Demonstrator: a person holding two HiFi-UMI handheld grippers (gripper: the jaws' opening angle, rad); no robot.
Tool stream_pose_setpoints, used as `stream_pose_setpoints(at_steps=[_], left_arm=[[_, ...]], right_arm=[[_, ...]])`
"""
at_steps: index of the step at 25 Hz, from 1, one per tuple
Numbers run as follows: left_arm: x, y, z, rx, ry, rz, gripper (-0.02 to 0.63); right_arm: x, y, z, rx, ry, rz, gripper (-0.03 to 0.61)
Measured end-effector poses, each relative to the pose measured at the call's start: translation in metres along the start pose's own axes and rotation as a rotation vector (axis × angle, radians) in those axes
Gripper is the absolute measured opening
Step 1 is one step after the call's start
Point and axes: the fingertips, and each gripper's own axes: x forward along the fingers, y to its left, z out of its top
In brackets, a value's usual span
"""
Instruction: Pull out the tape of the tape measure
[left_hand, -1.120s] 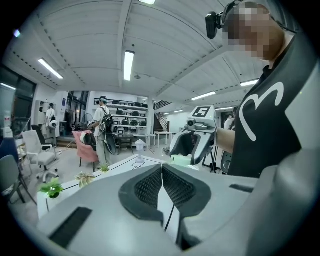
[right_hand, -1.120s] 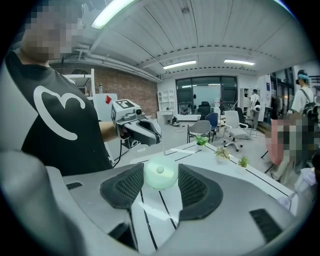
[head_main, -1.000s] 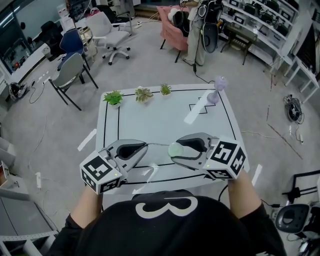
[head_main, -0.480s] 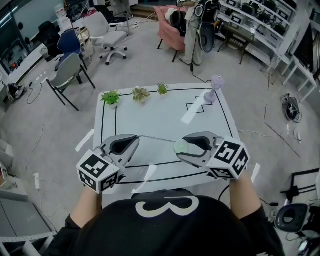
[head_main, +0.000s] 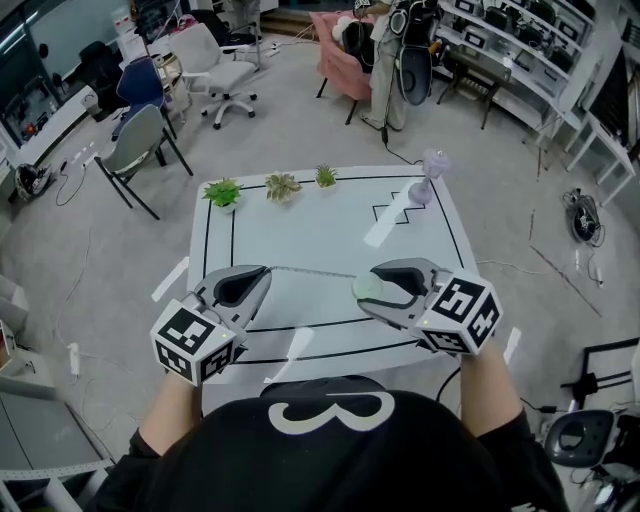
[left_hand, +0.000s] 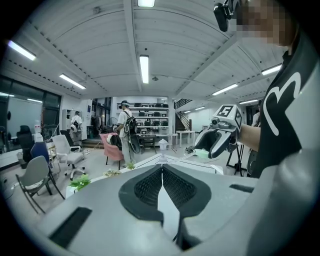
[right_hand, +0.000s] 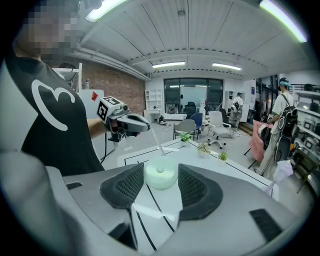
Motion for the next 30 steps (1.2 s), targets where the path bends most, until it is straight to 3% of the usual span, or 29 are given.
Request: stream_pose_setpoints(at_steps=[30], left_arm=[[-0.041,0.048,-0.036,-0.141,-0.021,0.167,0.012]], right_arm=[[-0.023,-0.007,-0.026,0.051,0.039,-0.123,0.219]])
